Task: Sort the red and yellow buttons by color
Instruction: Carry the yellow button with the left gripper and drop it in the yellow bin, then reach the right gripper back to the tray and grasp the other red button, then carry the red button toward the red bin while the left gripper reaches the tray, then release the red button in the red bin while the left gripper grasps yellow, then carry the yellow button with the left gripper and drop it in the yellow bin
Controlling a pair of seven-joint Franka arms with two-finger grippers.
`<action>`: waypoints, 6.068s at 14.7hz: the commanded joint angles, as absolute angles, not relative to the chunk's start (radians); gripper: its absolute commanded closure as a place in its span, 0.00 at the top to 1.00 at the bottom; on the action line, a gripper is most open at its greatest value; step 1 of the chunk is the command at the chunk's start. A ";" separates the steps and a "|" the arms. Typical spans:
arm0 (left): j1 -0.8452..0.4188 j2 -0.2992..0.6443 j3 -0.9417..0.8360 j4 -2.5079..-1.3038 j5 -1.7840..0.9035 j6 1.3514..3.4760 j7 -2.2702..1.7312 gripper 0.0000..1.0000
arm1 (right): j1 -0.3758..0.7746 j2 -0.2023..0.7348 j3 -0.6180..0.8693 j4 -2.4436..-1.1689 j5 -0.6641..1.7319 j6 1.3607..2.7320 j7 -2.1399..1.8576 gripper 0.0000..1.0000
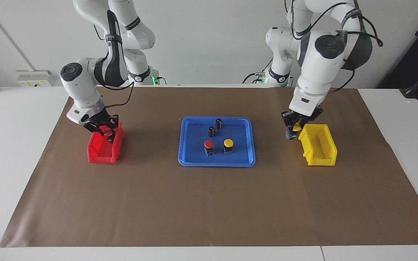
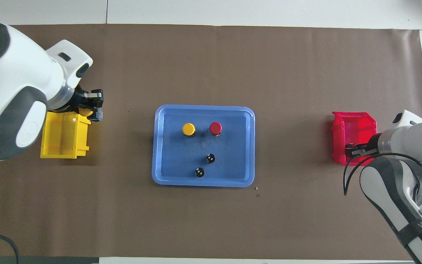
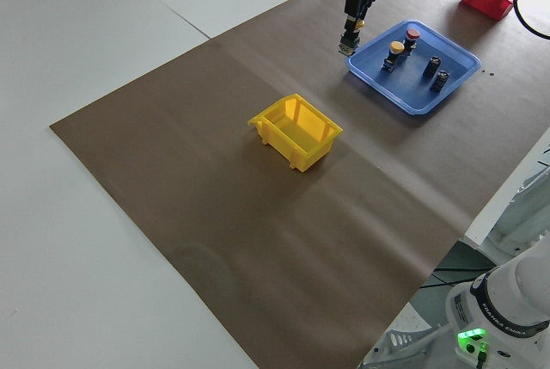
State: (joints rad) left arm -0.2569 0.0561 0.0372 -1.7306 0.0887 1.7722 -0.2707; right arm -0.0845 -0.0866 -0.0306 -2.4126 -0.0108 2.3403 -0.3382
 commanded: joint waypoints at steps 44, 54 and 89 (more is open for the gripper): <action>-0.357 0.040 0.012 -1.829 0.040 1.957 -0.337 1.00 | 0.612 0.383 -0.011 -1.711 -0.084 2.172 0.693 0.14; -0.635 0.270 0.012 -1.764 0.089 2.100 -0.722 1.00 | 0.068 0.103 -0.014 -1.829 -0.014 1.929 -0.144 0.14; -0.103 0.130 0.026 -1.661 0.094 1.762 0.136 0.01 | -0.080 0.049 -0.014 -1.929 -0.014 2.082 -0.387 1.00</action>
State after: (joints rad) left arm -0.1528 0.1588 0.0408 -1.5994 0.0790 1.7200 -0.0047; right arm -0.0717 0.0290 -0.0277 -2.0476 -0.0234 2.1847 -0.4202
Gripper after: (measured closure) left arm 0.590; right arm 0.000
